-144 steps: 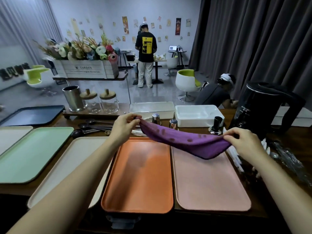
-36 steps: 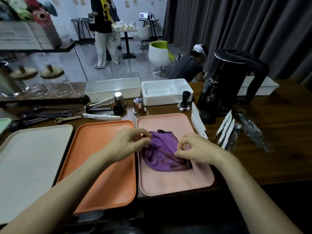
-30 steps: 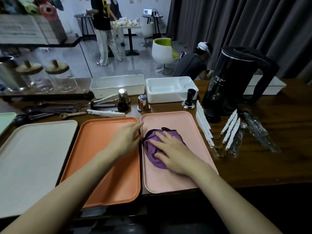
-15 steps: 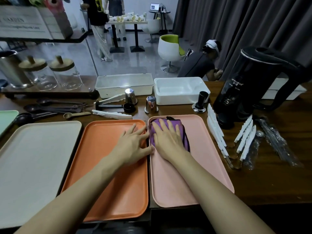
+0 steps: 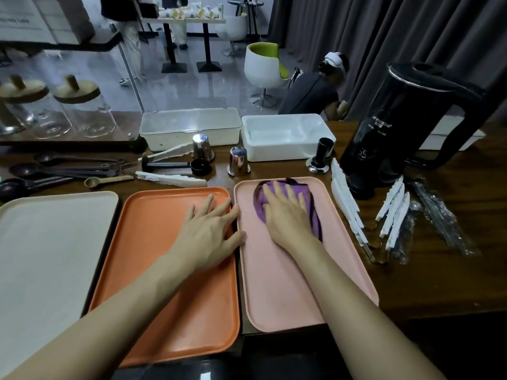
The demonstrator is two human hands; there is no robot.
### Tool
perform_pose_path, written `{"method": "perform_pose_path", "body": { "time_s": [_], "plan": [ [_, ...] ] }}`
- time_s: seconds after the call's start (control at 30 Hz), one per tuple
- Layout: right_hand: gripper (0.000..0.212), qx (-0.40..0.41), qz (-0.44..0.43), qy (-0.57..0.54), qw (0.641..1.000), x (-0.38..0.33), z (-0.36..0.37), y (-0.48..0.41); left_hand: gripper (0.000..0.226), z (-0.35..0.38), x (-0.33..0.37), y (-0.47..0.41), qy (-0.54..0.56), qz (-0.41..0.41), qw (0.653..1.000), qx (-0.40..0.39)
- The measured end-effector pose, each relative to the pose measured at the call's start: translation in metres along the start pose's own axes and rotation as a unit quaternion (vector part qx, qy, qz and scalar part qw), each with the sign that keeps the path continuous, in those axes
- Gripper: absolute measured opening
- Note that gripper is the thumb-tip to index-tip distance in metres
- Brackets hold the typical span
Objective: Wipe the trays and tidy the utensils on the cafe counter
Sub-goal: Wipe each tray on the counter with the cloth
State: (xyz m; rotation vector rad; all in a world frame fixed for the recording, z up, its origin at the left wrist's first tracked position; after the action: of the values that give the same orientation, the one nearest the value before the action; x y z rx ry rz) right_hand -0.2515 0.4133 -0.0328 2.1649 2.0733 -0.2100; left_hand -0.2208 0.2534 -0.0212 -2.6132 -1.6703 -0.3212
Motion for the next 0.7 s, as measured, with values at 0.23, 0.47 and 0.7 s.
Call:
{"method": "perform_pose_path", "body": {
  "time_s": [0.23,0.47,0.7],
  "plan": [
    [0.055,-0.020,-0.042,-0.020,0.999,0.005,-0.001,0.056,0.064,-0.001,0.006,0.003,-0.031,-0.002,0.999,-0.011],
    [0.054,-0.026,0.022,-0.010,0.999,0.038,-0.002,0.063,0.065,-0.002,0.025,-0.002,-0.064,0.073,0.995,-0.019],
    [0.056,-0.038,0.026,-0.039,0.998,0.001,-0.004,0.105,0.078,0.012,0.027,-0.018,-0.123,0.052,0.984,-0.116]
  ]
}}
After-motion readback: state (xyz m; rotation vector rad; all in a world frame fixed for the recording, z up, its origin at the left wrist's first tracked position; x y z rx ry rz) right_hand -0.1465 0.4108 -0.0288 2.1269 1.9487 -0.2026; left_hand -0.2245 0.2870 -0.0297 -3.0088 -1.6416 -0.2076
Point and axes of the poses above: each hand's wrist, its own y-axis away from the middle knuckle, its own z-axis out of the palm, x = y × z, the point moved 10 cm from there along -y, towards the middle knuckle, and after that the axes turned 1 degree about z, right-handed, at the moved point
